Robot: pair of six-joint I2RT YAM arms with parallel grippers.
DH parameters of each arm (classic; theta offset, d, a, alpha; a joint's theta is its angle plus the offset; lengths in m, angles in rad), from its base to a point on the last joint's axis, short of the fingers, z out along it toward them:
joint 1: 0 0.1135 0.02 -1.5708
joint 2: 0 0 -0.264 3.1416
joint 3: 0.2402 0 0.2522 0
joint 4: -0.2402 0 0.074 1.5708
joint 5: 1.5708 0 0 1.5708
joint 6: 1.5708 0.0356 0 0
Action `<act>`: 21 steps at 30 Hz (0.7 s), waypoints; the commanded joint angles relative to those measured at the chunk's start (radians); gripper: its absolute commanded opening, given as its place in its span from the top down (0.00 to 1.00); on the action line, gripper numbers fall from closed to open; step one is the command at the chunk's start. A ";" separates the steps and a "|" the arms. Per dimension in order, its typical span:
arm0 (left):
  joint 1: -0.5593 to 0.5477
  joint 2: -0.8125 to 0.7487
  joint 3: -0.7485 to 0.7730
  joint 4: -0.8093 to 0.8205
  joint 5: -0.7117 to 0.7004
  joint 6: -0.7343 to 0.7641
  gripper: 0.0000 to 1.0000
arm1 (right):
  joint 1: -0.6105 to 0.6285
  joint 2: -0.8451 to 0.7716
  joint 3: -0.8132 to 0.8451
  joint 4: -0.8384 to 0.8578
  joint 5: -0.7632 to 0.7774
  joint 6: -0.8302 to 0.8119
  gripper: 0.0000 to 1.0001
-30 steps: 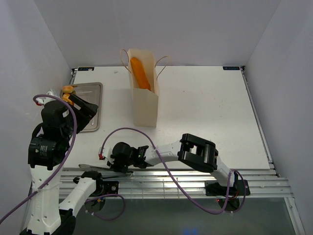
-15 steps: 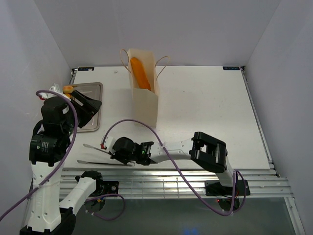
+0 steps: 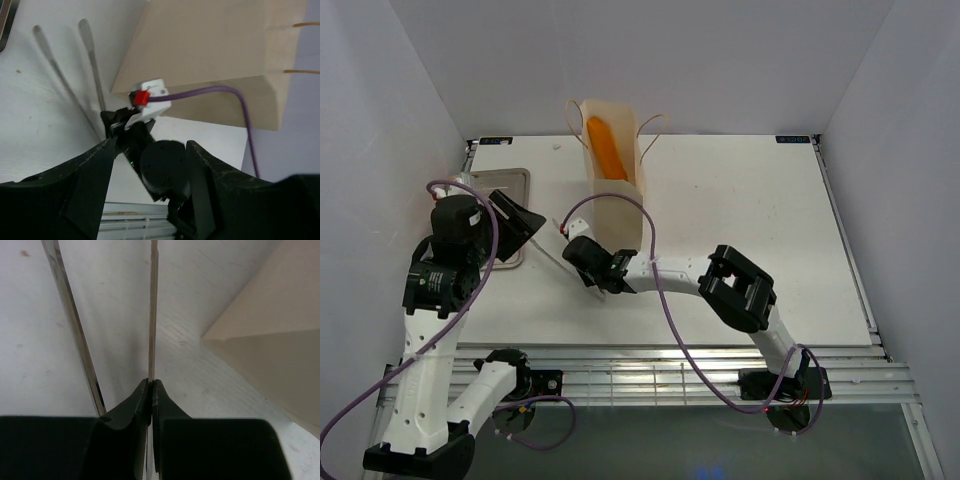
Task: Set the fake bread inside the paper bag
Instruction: Place the clamp at the center of the board.
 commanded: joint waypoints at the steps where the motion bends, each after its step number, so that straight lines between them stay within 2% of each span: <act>1: 0.003 -0.013 -0.089 0.010 -0.018 0.020 0.31 | -0.026 0.039 0.034 -0.039 0.058 0.140 0.92; 9: 0.005 -0.047 -0.221 0.020 -0.119 0.006 0.31 | -0.042 0.100 0.072 -0.014 0.021 0.204 0.92; 14: 0.003 -0.056 -0.268 0.020 -0.124 -0.009 0.31 | -0.049 0.114 0.083 0.009 -0.042 0.220 0.91; 16: 0.003 -0.058 -0.294 0.020 -0.116 -0.019 0.31 | -0.049 0.115 0.083 0.009 -0.060 0.223 0.88; 19: 0.003 -0.059 -0.333 0.027 -0.106 -0.040 0.31 | -0.049 0.115 0.082 0.010 -0.083 0.224 0.76; 21: 0.005 -0.056 -0.357 0.039 -0.101 -0.052 0.31 | -0.048 0.112 0.079 0.010 -0.103 0.223 0.64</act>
